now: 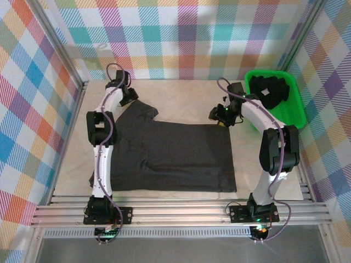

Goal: Fold and stack the t-shirts

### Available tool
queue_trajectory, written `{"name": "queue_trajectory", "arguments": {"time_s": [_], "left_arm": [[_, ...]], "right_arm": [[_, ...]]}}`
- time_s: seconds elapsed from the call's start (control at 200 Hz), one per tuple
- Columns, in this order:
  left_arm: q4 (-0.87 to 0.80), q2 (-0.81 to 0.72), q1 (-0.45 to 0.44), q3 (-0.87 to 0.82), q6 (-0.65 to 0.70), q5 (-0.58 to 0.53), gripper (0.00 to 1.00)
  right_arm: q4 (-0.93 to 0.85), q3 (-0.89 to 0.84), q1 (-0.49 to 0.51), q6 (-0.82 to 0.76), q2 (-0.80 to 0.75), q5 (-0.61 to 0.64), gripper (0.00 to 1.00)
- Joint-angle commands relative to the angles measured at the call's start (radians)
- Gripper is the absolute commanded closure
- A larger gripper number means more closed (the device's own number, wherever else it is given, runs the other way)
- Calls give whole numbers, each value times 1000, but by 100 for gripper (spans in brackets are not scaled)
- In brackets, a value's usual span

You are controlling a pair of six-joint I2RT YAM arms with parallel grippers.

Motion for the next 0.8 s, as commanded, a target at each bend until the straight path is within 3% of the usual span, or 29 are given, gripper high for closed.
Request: {"name": "queue_trajectory", "arguments": {"time_s": [0.0,0.32,0.425,0.655,0.795], "left_arm": [[-24,16,-42,18,28,-12,42],[-179,73,-78,86,36,-110,45],[-270,112,-78,156,27,-104,57],[-329,57,-79,164,1,-133,100],[-330,-4,-82,159,-22,-137,100]], "right_arm": [[-13,-3,1,2,-6,-30,53],[-11,12,-1,-4,15,-24,53],[-36,22,-1,-3,18,41,53],[-131,86,5,64,102,320,56],[-172,137,9,116,185,414,58]]}}
